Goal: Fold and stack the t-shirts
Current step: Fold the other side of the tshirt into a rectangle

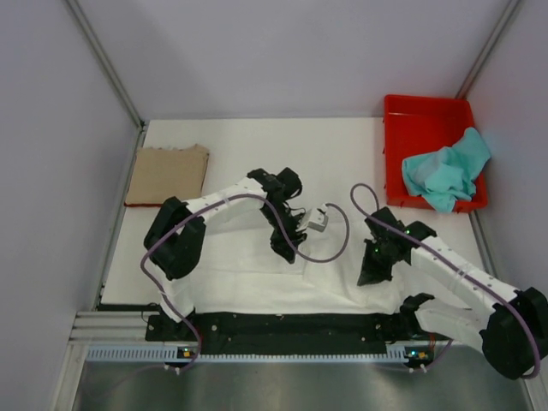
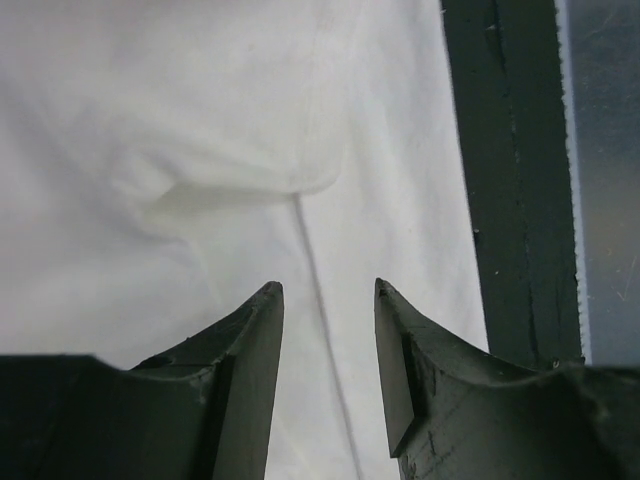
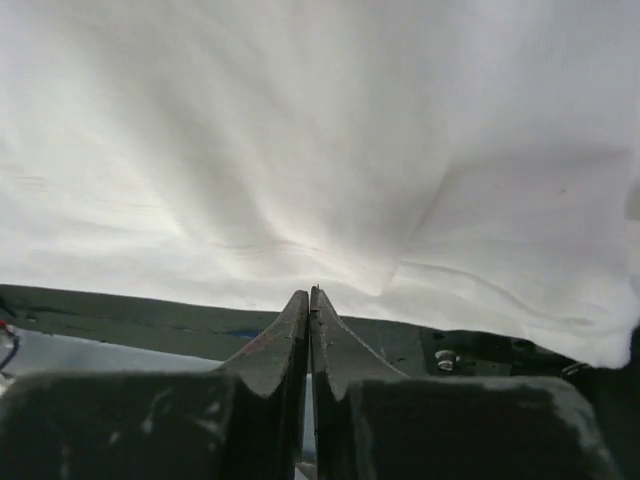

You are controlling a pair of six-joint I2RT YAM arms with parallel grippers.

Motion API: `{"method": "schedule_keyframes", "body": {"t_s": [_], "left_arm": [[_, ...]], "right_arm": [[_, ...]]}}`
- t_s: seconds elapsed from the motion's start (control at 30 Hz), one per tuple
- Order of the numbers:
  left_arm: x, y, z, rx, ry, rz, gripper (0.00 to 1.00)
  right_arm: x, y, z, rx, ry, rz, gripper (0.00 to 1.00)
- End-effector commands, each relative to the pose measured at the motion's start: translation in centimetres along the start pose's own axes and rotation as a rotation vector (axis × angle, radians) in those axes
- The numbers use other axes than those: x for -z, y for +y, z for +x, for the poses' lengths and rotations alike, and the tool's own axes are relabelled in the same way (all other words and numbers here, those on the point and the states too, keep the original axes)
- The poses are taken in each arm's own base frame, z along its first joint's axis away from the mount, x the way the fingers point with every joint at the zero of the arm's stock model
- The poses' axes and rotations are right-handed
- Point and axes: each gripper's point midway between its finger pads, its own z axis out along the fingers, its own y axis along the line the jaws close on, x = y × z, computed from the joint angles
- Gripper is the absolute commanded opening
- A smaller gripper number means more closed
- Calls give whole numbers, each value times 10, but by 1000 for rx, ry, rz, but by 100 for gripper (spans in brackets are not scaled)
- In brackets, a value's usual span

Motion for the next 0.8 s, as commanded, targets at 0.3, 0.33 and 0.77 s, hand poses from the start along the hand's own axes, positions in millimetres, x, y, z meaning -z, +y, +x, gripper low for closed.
{"method": "schedule_keyframes", "body": {"t_s": [0.3, 0.33, 0.77], "left_arm": [[128, 49, 161, 528, 191, -639, 44], [126, 44, 176, 574, 190, -635, 43], [134, 7, 318, 889, 418, -819, 40]], "right_arm": [[30, 10, -163, -76, -384, 31, 8], [21, 6, -168, -80, -373, 44, 7], [-16, -39, -254, -24, -376, 347, 0]]}}
